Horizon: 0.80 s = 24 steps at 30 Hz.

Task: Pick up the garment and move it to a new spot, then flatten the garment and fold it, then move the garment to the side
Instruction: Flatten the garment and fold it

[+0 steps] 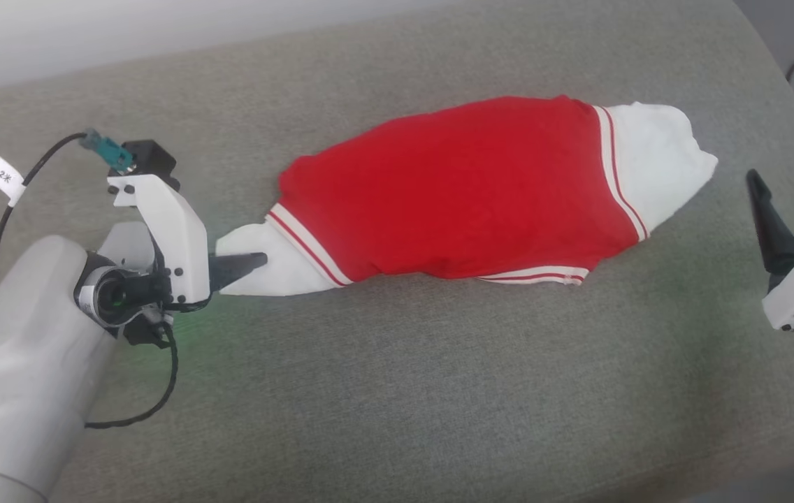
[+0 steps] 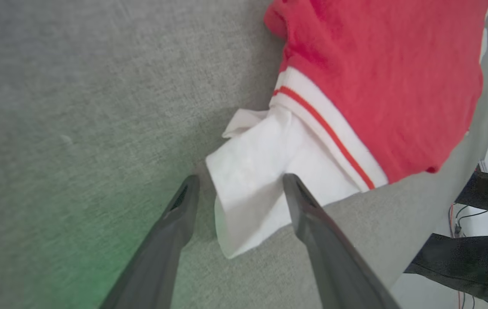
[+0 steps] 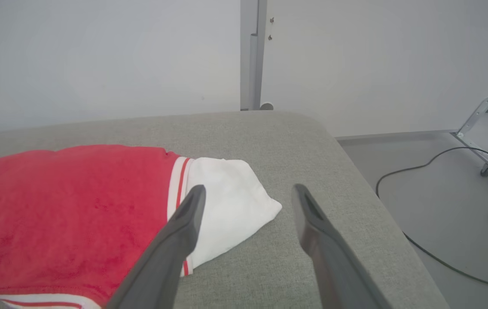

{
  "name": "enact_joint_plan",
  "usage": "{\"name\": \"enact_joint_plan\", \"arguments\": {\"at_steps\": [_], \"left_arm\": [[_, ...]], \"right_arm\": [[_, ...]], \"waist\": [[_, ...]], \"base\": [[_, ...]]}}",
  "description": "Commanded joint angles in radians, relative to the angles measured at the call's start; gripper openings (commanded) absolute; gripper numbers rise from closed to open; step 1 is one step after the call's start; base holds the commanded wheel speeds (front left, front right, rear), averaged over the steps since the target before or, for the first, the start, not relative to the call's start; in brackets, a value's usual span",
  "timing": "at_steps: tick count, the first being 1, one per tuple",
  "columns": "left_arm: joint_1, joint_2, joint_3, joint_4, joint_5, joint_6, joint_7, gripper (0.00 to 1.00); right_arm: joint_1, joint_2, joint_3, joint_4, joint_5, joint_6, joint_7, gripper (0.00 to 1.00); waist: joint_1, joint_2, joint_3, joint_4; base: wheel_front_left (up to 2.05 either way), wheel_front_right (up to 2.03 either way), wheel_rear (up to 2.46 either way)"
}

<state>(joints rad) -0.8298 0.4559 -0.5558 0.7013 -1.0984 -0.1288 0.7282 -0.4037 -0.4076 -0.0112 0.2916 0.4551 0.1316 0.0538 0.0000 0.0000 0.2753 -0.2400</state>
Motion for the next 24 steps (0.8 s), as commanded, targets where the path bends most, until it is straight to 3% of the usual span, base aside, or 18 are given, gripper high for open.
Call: {"name": "enact_joint_plan", "arguments": {"at_steps": [1, 2, 3, 4, 5, 6, 15, 24], "left_arm": [[-0.021, 0.003, -0.004, 0.008, 0.013, 0.0, 0.001, 1.0], [-0.023, 0.0, -0.01, 0.014, 0.013, -0.001, -0.004, 0.98], [-0.022, -0.009, -0.003, 0.024, -0.004, -0.001, -0.01, 0.64], [-0.025, -0.012, 0.0, 0.027, -0.012, -0.002, -0.019, 0.4], [-0.034, -0.007, -0.001, 0.024, -0.013, -0.002, -0.031, 0.07], [-0.045, 0.004, -0.005, 0.018, -0.003, -0.002, -0.049, 0.0], [-0.153, 0.077, 0.045, 0.062, 0.018, 0.0, -0.19, 0.0], [-0.109, 0.085, -0.007, 0.033, -0.028, -0.002, -0.069, 0.0]], "right_arm": [[0.011, 0.006, -0.005, -0.01, -0.003, -0.002, 0.005, 1.0], [0.014, 0.011, -0.009, -0.02, -0.007, -0.002, 0.009, 1.0], [0.017, 0.015, -0.014, -0.028, -0.011, -0.002, 0.016, 1.0], [0.021, 0.018, -0.018, -0.037, -0.015, -0.002, 0.019, 1.0], [0.026, 0.022, -0.022, -0.046, -0.018, -0.002, 0.025, 1.0], [0.03, 0.025, -0.027, -0.053, -0.021, -0.002, 0.025, 1.0], [0.056, 0.059, -0.044, -0.092, -0.041, -0.002, 0.045, 1.0], [0.074, 0.079, -0.042, -0.103, -0.045, -0.002, 0.048, 1.0]], "waist": [[0.0, 0.0, 0.009, -0.008], [0.0, 0.0, 0.011, -0.01], [0.0, 0.0, 0.013, -0.01], [0.0, 0.0, 0.015, -0.01], [0.0, 0.0, 0.016, -0.01], [0.0, 0.0, 0.018, -0.009], [0.0, 0.0, 0.01, 0.015], [0.0, 0.0, 0.002, 0.028]], "base": [[0.0, 0.0, 0.0], [0.0, 0.0, 0.0], [0.0, 0.0, 0.0], [0.0, 0.0, 0.0], [0.0, 0.0, 0.0], [0.0, 0.0, 0.0], [0.0, 0.0, 0.0], [0.0, 0.0, 0.0]]}}
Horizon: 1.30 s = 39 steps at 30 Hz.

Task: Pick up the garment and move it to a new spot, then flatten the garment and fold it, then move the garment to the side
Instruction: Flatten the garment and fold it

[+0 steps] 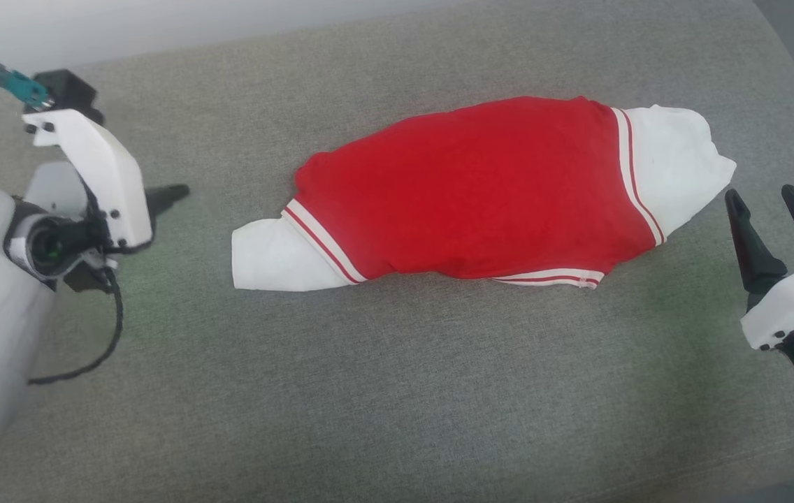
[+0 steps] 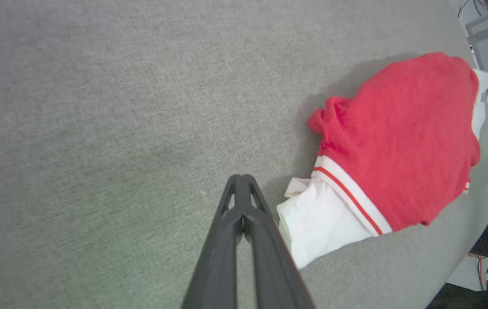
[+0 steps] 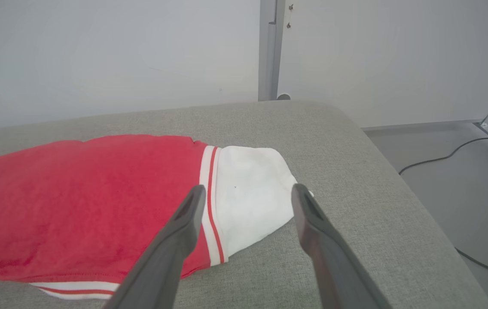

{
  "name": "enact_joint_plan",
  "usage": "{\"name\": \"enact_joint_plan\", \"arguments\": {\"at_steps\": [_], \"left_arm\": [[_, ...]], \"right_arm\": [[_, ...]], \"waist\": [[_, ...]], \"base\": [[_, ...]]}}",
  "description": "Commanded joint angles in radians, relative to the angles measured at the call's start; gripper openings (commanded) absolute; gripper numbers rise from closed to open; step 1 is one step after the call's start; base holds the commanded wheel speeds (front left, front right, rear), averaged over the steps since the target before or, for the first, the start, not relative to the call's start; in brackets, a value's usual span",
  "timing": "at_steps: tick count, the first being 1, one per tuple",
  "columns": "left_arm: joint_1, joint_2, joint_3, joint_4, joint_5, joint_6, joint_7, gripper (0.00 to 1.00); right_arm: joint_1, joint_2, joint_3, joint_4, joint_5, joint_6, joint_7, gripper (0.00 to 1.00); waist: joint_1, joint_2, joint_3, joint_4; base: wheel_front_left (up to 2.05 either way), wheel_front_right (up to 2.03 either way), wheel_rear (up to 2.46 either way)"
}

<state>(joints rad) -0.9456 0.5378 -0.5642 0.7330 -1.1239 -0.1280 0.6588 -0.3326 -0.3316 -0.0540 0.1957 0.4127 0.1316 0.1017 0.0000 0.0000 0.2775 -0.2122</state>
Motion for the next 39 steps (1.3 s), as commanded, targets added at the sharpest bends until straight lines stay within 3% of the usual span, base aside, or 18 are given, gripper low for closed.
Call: {"name": "enact_joint_plan", "arguments": {"at_steps": [1, 4, 5, 11, 21, 24, 32, 39], "left_arm": [[0.016, 0.004, -0.012, -0.017, -0.002, -0.003, 0.012, 0.05], [0.047, 0.015, -0.053, -0.083, -0.023, -0.004, 0.07, 0.64], [0.055, 0.019, -0.061, -0.104, -0.038, -0.004, 0.093, 1.0], [0.088, 0.055, -0.093, -0.21, -0.093, -0.003, 0.214, 1.0], [0.068, 0.033, -0.103, -0.204, -0.054, 0.031, 0.177, 1.0], [0.066, 0.013, -0.096, -0.179, -0.074, 0.024, 0.173, 0.0], [0.009, 0.048, -0.047, -0.162, -0.085, 0.015, 0.129, 0.0], [-0.036, 0.152, -0.025, -0.162, -0.039, 0.052, 0.129, 0.0]], "right_arm": [[0.003, 0.002, 0.001, -0.01, -0.003, -0.002, 0.003, 1.0], [0.0, -0.005, -0.002, -0.023, -0.004, -0.002, 0.008, 1.0], [0.001, -0.005, -0.004, -0.025, -0.006, -0.002, 0.009, 1.0], [0.008, 0.002, -0.006, -0.046, -0.009, -0.002, 0.017, 1.0], [-0.018, 0.02, 0.008, -0.056, -0.004, -0.002, 0.014, 1.0], [-0.021, 0.023, 0.007, -0.056, -0.004, -0.002, 0.01, 1.0], [-0.008, 0.031, -0.006, -0.042, -0.006, -0.002, -0.001, 1.0], [-0.001, 0.039, -0.004, -0.036, -0.008, -0.002, -0.004, 1.0]], "waist": [[0.0, 0.0, 0.001, 0.0], [0.0, 0.0, 0.003, -0.001], [0.0, 0.0, 0.004, -0.002], [0.0, 0.0, 0.017, -0.008], [0.0, 0.0, 0.073, -0.028], [0.0, 0.0, 0.086, -0.032], [0.0, 0.0, 0.077, -0.018], [0.0, 0.0, 0.055, -0.002]], "base": [[0.0, 0.0, 0.0], [0.0, 0.0, 0.0], [0.0, 0.0, 0.0], [0.0, 0.0, 0.0], [0.0, 0.0, 0.0], [0.0, 0.0, 0.0], [0.0, 0.0, 0.0], [0.0, 0.0, 0.0]]}}
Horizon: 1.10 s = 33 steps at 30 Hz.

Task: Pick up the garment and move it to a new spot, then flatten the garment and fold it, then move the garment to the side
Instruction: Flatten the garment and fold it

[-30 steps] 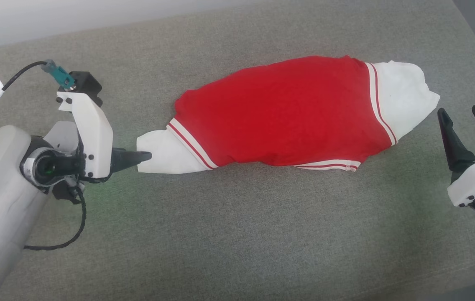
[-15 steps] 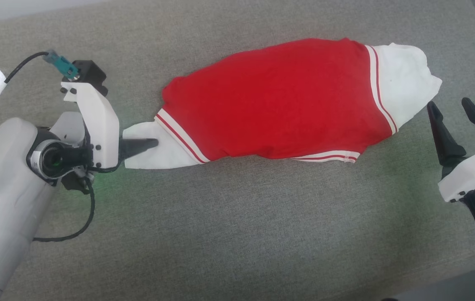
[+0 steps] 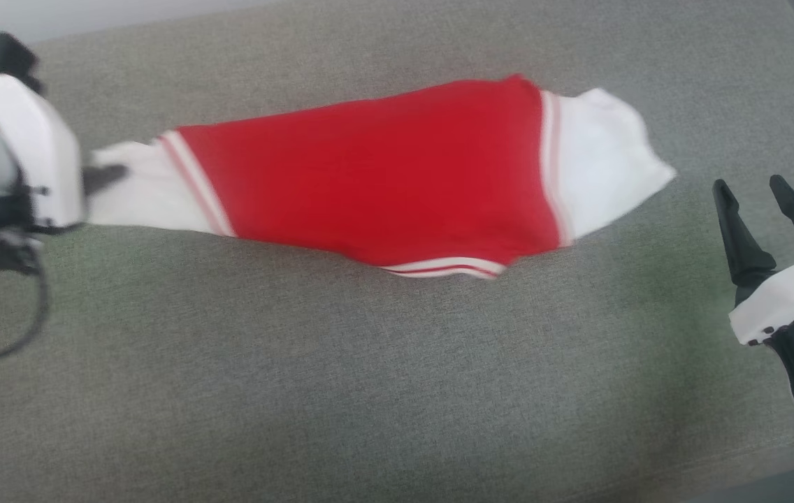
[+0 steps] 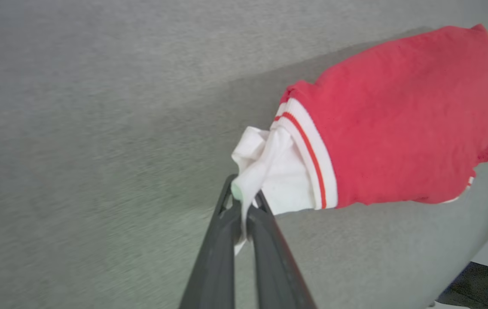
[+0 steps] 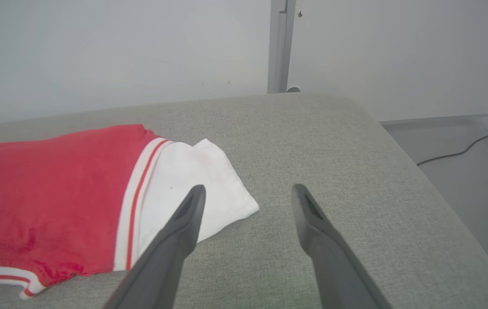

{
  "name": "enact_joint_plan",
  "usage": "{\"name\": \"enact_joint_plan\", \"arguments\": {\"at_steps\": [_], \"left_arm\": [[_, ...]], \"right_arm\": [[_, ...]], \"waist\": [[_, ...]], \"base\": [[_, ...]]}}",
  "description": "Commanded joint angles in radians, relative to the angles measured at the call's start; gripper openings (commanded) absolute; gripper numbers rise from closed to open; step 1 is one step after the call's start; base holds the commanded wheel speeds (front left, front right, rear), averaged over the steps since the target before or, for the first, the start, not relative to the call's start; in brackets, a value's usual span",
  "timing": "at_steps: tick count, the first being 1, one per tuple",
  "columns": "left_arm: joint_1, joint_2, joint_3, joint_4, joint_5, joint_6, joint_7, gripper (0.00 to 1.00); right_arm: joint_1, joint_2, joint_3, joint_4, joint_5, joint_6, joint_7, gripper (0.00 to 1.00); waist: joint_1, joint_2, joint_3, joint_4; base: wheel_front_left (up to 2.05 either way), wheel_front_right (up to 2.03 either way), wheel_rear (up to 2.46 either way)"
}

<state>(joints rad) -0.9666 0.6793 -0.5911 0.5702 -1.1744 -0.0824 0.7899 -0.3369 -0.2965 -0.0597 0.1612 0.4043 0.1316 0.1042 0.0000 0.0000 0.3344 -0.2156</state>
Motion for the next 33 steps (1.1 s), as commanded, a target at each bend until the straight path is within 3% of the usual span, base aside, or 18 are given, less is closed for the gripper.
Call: {"name": "enact_joint_plan", "arguments": {"at_steps": [1, 5, 10, 13, 15, 17, 18, 23, 33], "left_arm": [[-0.026, 0.034, -0.004, 0.002, 0.04, 0.02, -0.008, 0.0], [-0.061, 0.096, -0.079, 0.014, 0.199, 0.063, -0.037, 0.0], [-0.037, 0.066, -0.098, 0.104, 0.247, 0.091, -0.117, 0.0], [-0.028, 0.047, -0.109, 0.189, 0.294, 0.098, -0.22, 0.0], [-0.026, 0.037, -0.11, 0.226, 0.303, 0.095, -0.284, 0.31], [-0.018, 0.016, -0.108, 0.252, 0.31, 0.085, -0.345, 0.49], [-0.016, 0.005, -0.106, 0.262, 0.312, 0.081, -0.376, 1.0], [0.013, -0.041, -0.095, 0.285, 0.315, 0.071, -0.518, 1.0], [0.176, -0.201, -0.062, 0.23, 0.332, 0.109, -0.988, 1.0]], "right_arm": [[0.003, 0.005, 0.004, -0.002, 0.001, -0.002, -0.007, 1.0], [-0.002, 0.009, 0.012, -0.001, 0.003, -0.002, -0.011, 1.0], [-0.01, 0.012, 0.04, 0.006, 0.008, -0.002, -0.015, 1.0], [-0.01, -0.009, 0.07, 0.005, -0.001, -0.002, -0.007, 1.0], [-0.008, -0.021, 0.09, -0.005, -0.003, -0.002, -0.002, 1.0], [-0.005, -0.044, 0.121, -0.016, -0.012, -0.002, 0.006, 1.0], [-0.003, -0.057, 0.142, -0.022, -0.015, -0.002, 0.012, 1.0], [-0.006, -0.121, 0.254, -0.052, -0.013, -0.002, 0.05, 1.0], [-0.128, -0.357, 0.668, -0.132, 0.08, -0.002, 0.167, 1.0]], "waist": [[0.0, 0.0, -0.002, 0.002], [0.0, 0.0, 0.001, 0.0], [0.0, 0.0, 0.008, -0.012], [0.0, 0.0, 0.007, -0.018], [0.0, 0.0, 0.0, -0.012], [0.0, 0.0, -0.013, 0.001], [0.0, 0.0, -0.021, 0.012], [0.0, 0.0, -0.057, 0.067], [0.0, 0.0, -0.11, 0.259]], "base": [[0.0, 0.0, 0.0], [0.0, 0.0, 0.0], [0.0, 0.0, 0.0], [0.0, 0.0, 0.0], [0.0, 0.0, 0.0], [0.0, 0.0, 0.0], [0.0, 0.0, 0.0], [0.0, 0.0, 0.0], [0.0, 0.0, 0.0]]}}
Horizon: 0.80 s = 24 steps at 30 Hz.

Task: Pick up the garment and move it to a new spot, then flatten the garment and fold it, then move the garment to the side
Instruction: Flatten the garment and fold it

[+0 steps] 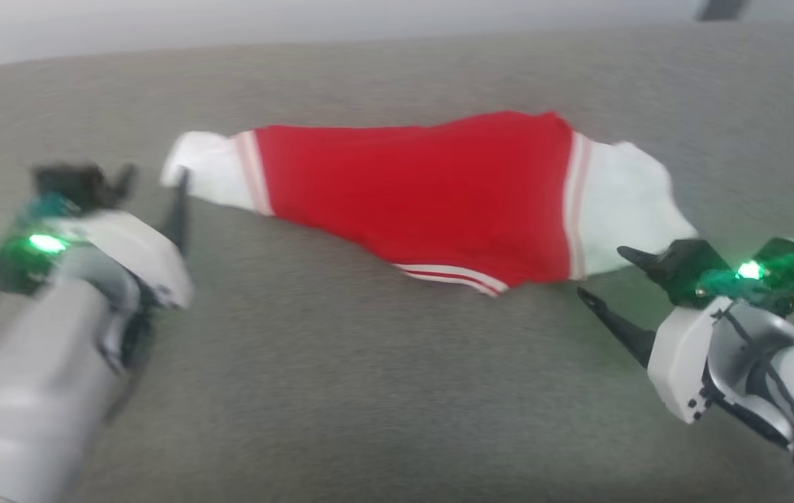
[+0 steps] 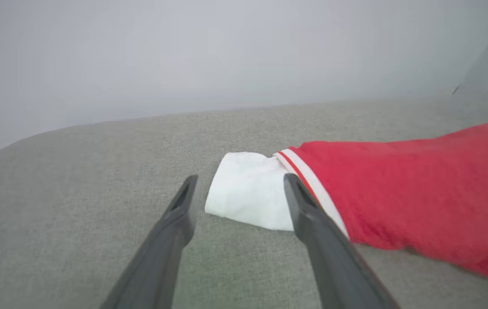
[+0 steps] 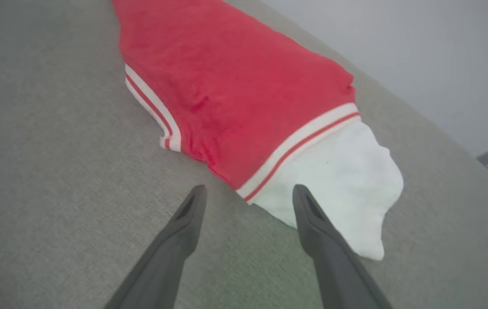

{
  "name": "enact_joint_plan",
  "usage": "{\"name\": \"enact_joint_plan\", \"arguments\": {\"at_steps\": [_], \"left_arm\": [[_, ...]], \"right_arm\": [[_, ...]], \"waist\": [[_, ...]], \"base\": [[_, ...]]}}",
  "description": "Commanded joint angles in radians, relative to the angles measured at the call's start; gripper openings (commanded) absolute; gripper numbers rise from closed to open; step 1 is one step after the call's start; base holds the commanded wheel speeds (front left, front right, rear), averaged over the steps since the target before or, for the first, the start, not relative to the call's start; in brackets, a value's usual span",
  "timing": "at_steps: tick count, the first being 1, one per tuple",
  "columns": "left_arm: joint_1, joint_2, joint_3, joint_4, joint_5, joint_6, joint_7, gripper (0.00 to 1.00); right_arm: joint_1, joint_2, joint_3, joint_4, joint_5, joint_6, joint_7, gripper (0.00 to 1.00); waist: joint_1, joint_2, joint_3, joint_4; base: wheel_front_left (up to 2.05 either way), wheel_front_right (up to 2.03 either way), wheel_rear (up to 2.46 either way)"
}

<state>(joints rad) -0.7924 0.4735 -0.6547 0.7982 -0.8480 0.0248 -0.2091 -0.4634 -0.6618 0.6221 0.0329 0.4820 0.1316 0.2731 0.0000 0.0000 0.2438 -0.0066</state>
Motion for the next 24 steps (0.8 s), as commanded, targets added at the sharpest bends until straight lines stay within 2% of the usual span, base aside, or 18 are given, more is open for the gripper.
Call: {"name": "enact_joint_plan", "arguments": {"at_steps": [1, 4, 9, 13, 15, 18, 24], "left_arm": [[0.022, -0.009, 0.001, -0.013, 0.016, 0.01, -0.017, 1.0], [0.086, -0.06, 0.02, -0.078, 0.051, 0.052, -0.054, 1.0], [0.248, -0.129, 0.12, -0.342, 0.26, 0.149, -0.056, 1.0], [0.39, -0.2, 0.206, -0.516, 0.413, 0.179, -0.057, 1.0], [0.456, -0.235, 0.239, -0.571, 0.469, 0.179, -0.057, 1.0], [0.524, -0.29, 0.289, -0.632, 0.514, 0.153, -0.057, 1.0], [0.604, -0.374, 0.388, -0.691, 0.56, 0.087, -0.057, 1.0]], "right_arm": [[-0.022, -0.011, 0.017, -0.005, 0.016, -0.002, 0.007, 1.0], [-0.099, -0.074, 0.115, -0.008, 0.033, -0.002, 0.029, 1.0], [-0.226, -0.138, 0.295, 0.007, 0.1, -0.002, 0.058, 1.0], [-0.331, -0.172, 0.466, 0.041, 0.146, -0.002, 0.07, 1.0], [-0.381, -0.179, 0.538, 0.071, 0.168, -0.002, 0.068, 1.0], [-0.449, -0.183, 0.616, 0.125, 0.18, -0.002, 0.066, 1.0], [-0.485, -0.16, 0.658, 0.219, 0.152, -0.002, 0.112, 1.0]], "waist": [[0.0, 0.0, -0.02, 0.07], [0.0, 0.0, -0.022, 0.134], [0.0, 0.0, -0.02, 0.232], [0.0, 0.0, -0.021, 0.298], [0.0, 0.0, -0.016, 0.327], [0.0, 0.0, -0.006, 0.367], [0.0, 0.0, 0.022, 0.426]], "base": [[0.0, 0.0, 0.0], [0.0, 0.0, 0.0], [0.0, 0.0, 0.0], [0.0, 0.0, 0.0], [0.0, 0.0, 0.0], [0.0, 0.0, 0.0], [0.0, 0.0, 0.0]]}}
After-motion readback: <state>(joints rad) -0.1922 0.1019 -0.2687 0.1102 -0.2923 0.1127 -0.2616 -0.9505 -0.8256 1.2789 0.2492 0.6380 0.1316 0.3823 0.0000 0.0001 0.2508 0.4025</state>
